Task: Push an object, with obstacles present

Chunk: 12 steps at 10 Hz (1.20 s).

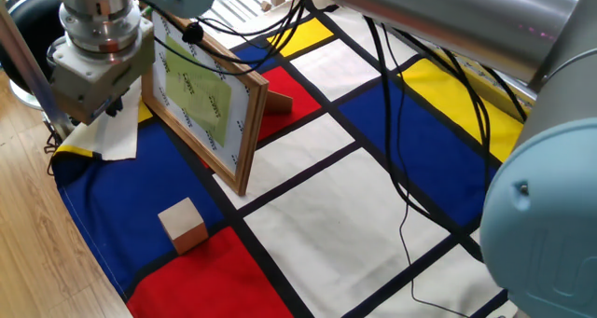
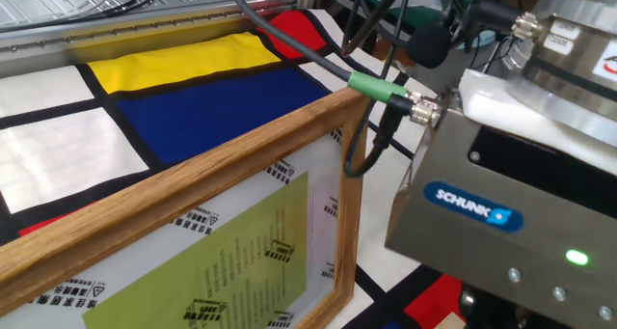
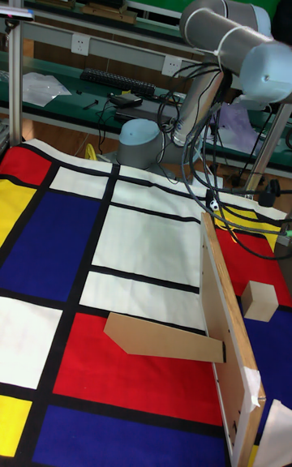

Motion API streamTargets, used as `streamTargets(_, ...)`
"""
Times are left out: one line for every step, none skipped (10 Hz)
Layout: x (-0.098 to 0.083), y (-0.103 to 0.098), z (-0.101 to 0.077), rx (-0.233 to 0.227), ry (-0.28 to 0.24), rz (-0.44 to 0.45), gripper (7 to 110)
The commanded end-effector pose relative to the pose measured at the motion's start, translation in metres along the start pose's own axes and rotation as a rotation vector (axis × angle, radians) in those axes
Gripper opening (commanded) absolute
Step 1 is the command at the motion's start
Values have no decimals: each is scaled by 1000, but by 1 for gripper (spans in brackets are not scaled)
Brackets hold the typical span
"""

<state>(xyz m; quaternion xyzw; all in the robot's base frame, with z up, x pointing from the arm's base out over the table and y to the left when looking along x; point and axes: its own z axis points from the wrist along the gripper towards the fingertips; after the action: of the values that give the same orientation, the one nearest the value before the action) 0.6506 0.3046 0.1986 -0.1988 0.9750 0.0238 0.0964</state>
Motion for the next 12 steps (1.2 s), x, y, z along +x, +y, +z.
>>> streamTargets(9, -17, -43, 3, 138, 17, 7)
streamTargets(0, -21, -71, -31, 159, 13, 7)
streamTargets(-12, -37, -91, -29, 133, -18, 7)
streamTargets(-17, -49, -99, -40, 96, -40, 7)
streamTargets(-13, -58, -102, -52, 83, -28, 7)
streamTargets(1, -77, -98, -16, 100, -23, 7)
streamTargets(12, -91, -93, -2, 105, -31, 7)
streamTargets(23, -104, -89, 3, 107, -42, 7)
streamTargets(33, -116, -87, 4, 107, -63, 7)
streamTargets(45, -129, -86, 29, 110, -75, 7)
streamTargets(53, -138, -84, 60, 116, -83, 7)
streamTargets(57, -146, -82, 81, 116, -97, 7)
